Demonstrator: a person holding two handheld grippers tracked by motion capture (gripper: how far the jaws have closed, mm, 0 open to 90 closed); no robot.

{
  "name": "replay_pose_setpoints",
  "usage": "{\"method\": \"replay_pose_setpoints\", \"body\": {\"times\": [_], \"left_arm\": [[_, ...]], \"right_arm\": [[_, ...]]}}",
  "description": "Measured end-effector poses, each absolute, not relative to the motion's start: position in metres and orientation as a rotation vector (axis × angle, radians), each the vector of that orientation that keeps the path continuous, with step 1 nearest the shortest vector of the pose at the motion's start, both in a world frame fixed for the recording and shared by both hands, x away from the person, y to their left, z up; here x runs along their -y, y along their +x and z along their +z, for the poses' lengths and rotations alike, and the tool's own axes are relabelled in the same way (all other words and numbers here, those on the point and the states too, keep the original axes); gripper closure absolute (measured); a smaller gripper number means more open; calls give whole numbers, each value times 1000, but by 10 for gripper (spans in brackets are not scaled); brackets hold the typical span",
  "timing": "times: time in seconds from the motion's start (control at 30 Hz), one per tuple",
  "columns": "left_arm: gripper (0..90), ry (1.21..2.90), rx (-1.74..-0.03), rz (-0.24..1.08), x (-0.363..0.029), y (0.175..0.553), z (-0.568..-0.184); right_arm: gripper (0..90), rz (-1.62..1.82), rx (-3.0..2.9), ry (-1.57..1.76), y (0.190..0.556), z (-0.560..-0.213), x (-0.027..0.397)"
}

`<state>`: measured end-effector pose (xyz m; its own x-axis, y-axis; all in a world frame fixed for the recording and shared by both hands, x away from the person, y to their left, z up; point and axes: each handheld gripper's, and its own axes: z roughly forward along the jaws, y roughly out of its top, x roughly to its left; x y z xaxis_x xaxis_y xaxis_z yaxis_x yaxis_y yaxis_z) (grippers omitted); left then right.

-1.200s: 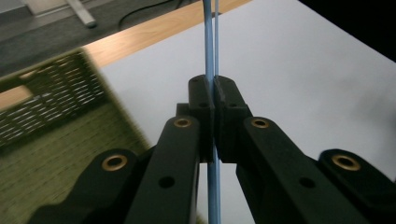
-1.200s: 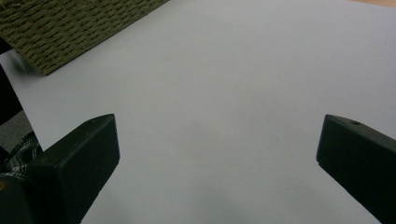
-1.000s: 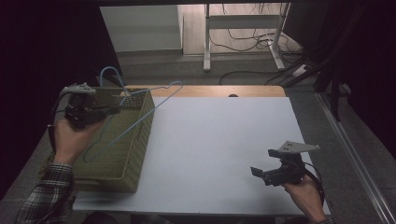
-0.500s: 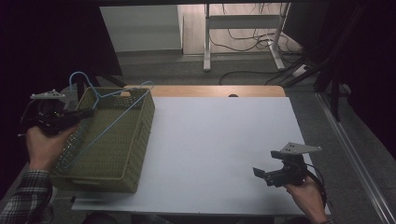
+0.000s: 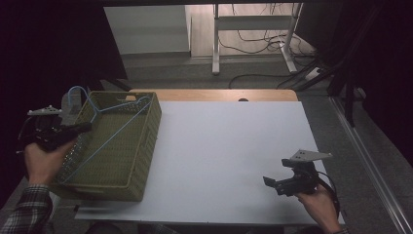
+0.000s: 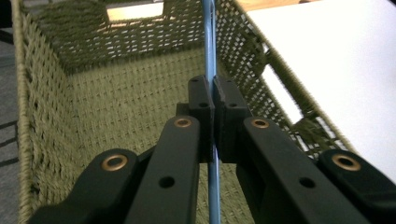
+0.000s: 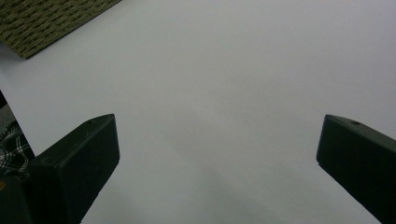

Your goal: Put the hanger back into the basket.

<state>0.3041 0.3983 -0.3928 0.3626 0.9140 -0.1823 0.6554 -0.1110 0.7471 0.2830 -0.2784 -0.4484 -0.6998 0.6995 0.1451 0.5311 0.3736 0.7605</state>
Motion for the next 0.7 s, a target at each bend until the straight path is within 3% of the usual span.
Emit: {"method": "replay_pose_setpoints", "body": {"times": [0.7], "left_arm": [[880, 1848, -1442, 406, -399, 335, -436]], "right_arm": [[0, 1194, -2464, 1089, 283, -453, 274]]}}
